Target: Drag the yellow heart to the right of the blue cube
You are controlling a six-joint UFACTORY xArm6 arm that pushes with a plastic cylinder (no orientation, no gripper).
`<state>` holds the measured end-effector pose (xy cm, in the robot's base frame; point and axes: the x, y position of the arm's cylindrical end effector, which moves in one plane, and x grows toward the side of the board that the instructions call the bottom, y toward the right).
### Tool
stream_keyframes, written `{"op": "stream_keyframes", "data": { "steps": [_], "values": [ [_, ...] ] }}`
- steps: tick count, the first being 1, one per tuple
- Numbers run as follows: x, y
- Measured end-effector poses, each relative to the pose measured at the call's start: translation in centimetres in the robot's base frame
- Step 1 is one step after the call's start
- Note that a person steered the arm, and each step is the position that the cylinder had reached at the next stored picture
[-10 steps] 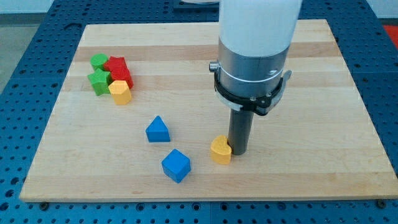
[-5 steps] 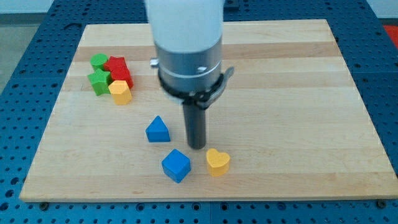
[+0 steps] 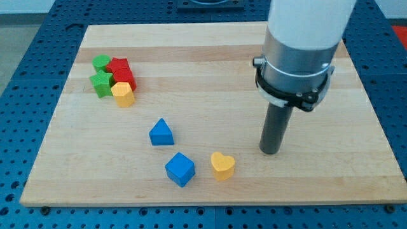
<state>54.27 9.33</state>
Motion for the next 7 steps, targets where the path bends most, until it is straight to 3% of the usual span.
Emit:
{"op": "stream_keyframes", "data": {
  "steps": [5,6,7],
  "values": [
    [3.0,-6.2],
    [0.7,-5.8],
    [-5.1,-5.9]
  ]
}}
